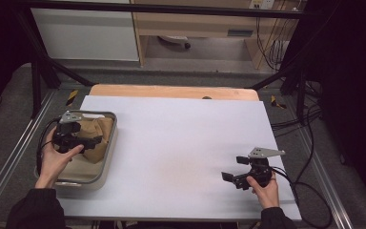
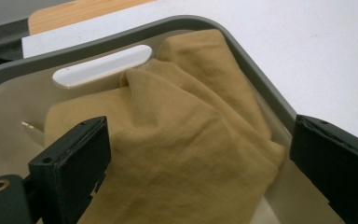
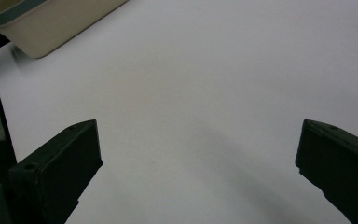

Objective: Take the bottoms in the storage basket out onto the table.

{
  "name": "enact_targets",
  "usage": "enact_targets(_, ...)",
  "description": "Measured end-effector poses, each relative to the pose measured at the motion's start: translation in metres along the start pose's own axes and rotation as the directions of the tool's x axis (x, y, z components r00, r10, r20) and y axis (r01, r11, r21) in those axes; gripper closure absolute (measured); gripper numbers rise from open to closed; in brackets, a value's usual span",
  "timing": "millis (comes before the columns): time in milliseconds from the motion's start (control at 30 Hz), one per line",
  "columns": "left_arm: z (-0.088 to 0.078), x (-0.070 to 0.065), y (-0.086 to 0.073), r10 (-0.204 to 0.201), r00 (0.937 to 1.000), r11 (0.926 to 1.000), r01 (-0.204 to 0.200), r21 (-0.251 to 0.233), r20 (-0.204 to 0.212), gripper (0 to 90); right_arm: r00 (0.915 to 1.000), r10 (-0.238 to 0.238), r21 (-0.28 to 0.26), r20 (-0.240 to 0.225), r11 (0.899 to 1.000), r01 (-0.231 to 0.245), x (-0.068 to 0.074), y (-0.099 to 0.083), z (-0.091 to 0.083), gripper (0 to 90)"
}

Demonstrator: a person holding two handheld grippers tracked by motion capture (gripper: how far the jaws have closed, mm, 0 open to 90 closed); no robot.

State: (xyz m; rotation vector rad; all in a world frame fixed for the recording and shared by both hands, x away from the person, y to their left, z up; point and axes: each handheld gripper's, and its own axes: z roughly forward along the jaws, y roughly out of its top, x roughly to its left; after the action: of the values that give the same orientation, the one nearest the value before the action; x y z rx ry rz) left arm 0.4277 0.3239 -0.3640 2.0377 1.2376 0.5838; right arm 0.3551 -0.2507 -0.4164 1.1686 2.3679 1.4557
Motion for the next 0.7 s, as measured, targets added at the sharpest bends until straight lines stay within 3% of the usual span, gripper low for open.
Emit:
enact_targets(267, 0.013, -0.001, 0.001, 0.015, 0.9990, 0.9997, -0.014, 0.018, -0.041, 6.4, 1.0000, -0.002, 0.000, -0.002, 1.000, 0.002, 0.000, 0.000, 0.000, 0.6)
enact_targets(700, 0.027, 0.001, -0.005, 0.022, 0.9984, 0.9993, -0.020, 0.030, -0.052, 8.9, 1.0000, 0.003, 0.006, -0.001, 1.000, -0.003, 0.000, 0.000, 0.001, 0.6)
